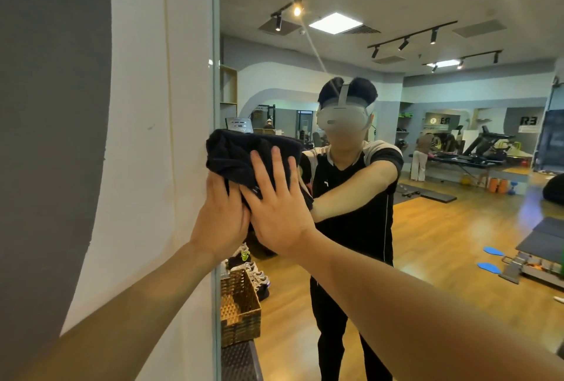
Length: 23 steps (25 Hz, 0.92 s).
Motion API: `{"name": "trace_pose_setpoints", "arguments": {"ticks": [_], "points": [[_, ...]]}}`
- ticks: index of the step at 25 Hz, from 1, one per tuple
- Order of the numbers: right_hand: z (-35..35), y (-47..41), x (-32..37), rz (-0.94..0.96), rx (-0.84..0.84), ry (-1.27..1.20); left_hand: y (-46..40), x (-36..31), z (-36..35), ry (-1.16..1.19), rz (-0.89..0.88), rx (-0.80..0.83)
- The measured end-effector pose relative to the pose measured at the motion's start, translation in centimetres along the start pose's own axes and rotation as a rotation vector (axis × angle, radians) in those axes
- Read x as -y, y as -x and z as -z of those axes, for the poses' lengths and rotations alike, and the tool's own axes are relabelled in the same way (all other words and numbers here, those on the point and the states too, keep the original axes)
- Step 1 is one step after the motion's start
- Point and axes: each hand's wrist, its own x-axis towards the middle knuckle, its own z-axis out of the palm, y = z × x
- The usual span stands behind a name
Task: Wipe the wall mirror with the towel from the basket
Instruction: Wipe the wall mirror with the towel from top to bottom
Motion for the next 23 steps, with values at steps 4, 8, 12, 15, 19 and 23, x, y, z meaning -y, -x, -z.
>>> {"name": "trace_pose_setpoints", "arguments": {"ticks": [4, 8, 12, 15, 19, 23], "points": [[4.5, -4.4, -8.1, 0.043, -0.174, 0.013, -8.6, -4.8, 0.4, -0.054, 0.014, -0.12], [10.0, -2.7, -19.4, -0.106, -0.225, 0.129, -16.2, -15.6, -0.3, -0.026, -0.101, -0.206], [12.3, 7.7, -25.5, -0.229, -0.205, 0.16, -14.2, -25.6, -4.9, -0.075, -0.286, -0.284], [9.8, 16.1, -23.5, -0.237, -0.165, 0.141, -7.2, -26.9, -8.9, 0.004, -0.279, -0.09], [4.5, 22.7, -14.7, -0.278, -0.06, 0.024, 2.5, -22.4, -10.9, -0.079, -0.343, 0.036], [2.0, 19.5, -7.6, -0.251, 0.002, -0.066, 4.9, -16.0, -7.9, -0.076, -0.277, 0.122]]}}
